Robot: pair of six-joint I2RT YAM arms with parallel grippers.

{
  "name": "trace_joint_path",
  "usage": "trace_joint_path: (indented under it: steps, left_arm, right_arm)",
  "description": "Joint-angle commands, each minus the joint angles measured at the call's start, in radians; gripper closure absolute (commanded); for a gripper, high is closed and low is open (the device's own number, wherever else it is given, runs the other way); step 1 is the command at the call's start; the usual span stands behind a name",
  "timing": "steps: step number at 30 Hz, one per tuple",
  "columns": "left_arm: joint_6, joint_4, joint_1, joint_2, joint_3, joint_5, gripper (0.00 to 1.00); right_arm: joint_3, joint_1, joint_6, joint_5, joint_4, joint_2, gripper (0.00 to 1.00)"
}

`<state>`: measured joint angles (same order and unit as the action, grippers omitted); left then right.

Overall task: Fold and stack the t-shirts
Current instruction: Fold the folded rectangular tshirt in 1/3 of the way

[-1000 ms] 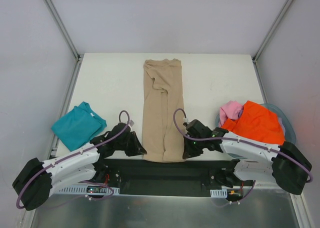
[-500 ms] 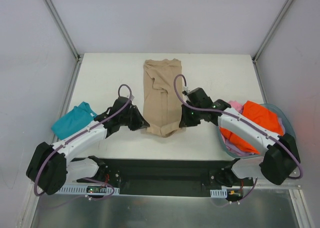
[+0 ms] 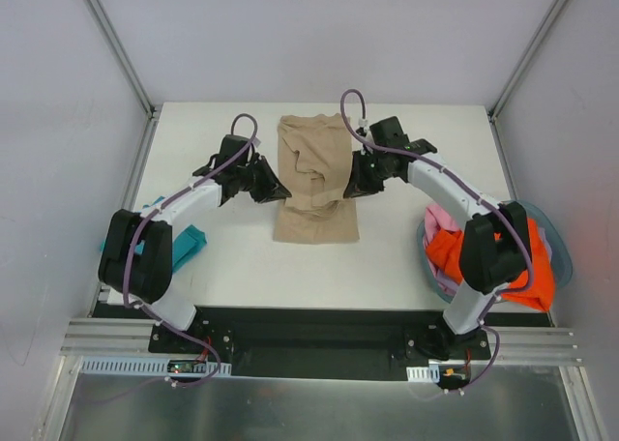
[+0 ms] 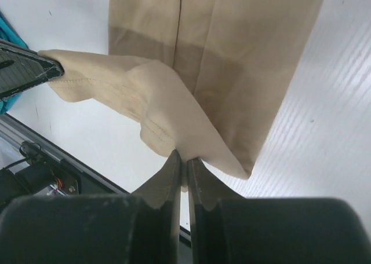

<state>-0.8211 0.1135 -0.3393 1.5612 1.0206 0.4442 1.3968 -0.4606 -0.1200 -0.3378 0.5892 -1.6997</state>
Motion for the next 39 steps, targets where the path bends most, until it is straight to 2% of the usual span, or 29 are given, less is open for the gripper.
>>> trace_joint_path:
  steps: [1,11,12,13,16,18,19,20,21,22,23,24,25,26,28,31,34,39]
  left_arm:
    - [0.048,-0.009,0.046,0.085,0.116,0.093,1.0]
    - [0.06,-0.009,0.092,0.275,0.228,0.148,1.0]
    - [0.062,-0.009,0.094,0.283,0.231,0.142,0.96]
    - [0.062,-0.009,0.097,0.298,0.236,0.131,0.96]
    - [0.069,-0.011,0.098,0.342,0.257,0.087,0.94]
    - [0.068,-0.009,0.102,0.375,0.288,0.074,0.91]
    - [0.062,-0.011,0.108,0.401,0.298,0.085,0.87]
    - [0.06,-0.008,0.111,0.41,0.311,0.096,0.84]
    - [0.059,-0.009,0.112,0.413,0.32,0.093,0.76]
    - [0.056,-0.009,0.114,0.402,0.319,0.088,0.63]
    - [0.059,-0.008,0.114,0.387,0.315,0.074,0.47]
    - [0.059,-0.002,0.114,0.37,0.297,0.047,0.18]
    - [0.063,0.0,0.114,0.329,0.286,0.033,0.01]
    - [0.068,0.005,0.114,0.304,0.274,0.022,0.01]
    - [0.069,0.009,0.114,0.225,0.216,-0.004,0.01]
    - [0.06,0.011,0.114,0.104,0.11,-0.035,0.01]
    - [0.048,0.011,0.114,-0.016,-0.005,-0.059,0.01]
    - [0.031,0.012,0.106,-0.142,-0.149,-0.07,0.01]
  right_arm:
    - [0.132,0.036,0.042,-0.072,0.008,-0.086,0.93]
    - [0.235,0.097,0.046,-0.073,0.021,-0.253,0.92]
    - [0.238,0.1,0.043,-0.07,0.021,-0.261,0.92]
    - [0.241,0.108,0.042,-0.067,0.02,-0.27,0.91]
    - [0.264,0.118,0.055,-0.041,0.012,-0.316,0.86]
    - [0.31,0.123,0.077,-0.053,0.008,-0.369,0.78]
    - [0.33,0.126,0.08,-0.055,0.008,-0.389,0.77]
    - [0.346,0.128,0.085,-0.061,0.008,-0.418,0.71]
    - [0.376,0.129,0.091,-0.076,0.011,-0.431,0.66]
    - [0.387,0.134,0.095,-0.087,0.014,-0.436,0.6]
    - [0.393,0.132,0.108,-0.099,0.015,-0.434,0.48]
    - [0.395,0.132,0.114,-0.118,0.017,-0.42,0.39]
    - [0.386,0.131,0.112,-0.124,0.017,-0.41,0.32]
    - [0.374,0.129,0.138,-0.121,0.018,-0.369,0.03]
    - [0.338,0.122,0.149,-0.1,0.018,-0.316,0.03]
    - [0.217,0.1,0.155,-0.052,0.003,-0.168,0.03]
    - [0.096,0.059,0.146,-0.032,-0.023,-0.085,0.03]
    - [-0.064,0.002,0.09,-0.023,-0.064,-0.031,0.03]
